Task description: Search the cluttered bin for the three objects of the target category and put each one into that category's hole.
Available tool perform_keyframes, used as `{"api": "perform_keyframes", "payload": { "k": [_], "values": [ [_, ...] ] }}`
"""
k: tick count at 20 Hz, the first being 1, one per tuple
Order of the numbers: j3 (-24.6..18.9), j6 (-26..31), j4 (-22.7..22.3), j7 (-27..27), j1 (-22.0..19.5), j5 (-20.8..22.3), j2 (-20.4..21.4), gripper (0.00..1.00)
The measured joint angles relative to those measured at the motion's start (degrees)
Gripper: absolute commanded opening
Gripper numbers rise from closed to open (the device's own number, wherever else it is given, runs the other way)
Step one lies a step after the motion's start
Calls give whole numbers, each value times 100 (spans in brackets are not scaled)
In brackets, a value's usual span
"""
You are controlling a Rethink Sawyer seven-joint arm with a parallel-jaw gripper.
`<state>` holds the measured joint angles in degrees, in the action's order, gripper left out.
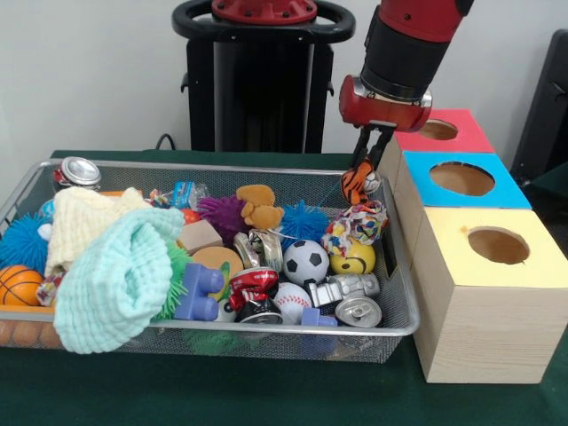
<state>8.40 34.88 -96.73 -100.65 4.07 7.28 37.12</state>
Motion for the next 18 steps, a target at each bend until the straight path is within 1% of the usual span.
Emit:
{"api": "perform_keyframes", "payload": {
  "k": [7, 11, 18],
  "values": [
    [-1, 0, -1, 0, -36, 0, 29, 0],
    [-7, 1, -2, 0, -149, 5, 93, 0],
    [-38, 1, -34, 0, -688, 13, 352, 0]
  ]
}}
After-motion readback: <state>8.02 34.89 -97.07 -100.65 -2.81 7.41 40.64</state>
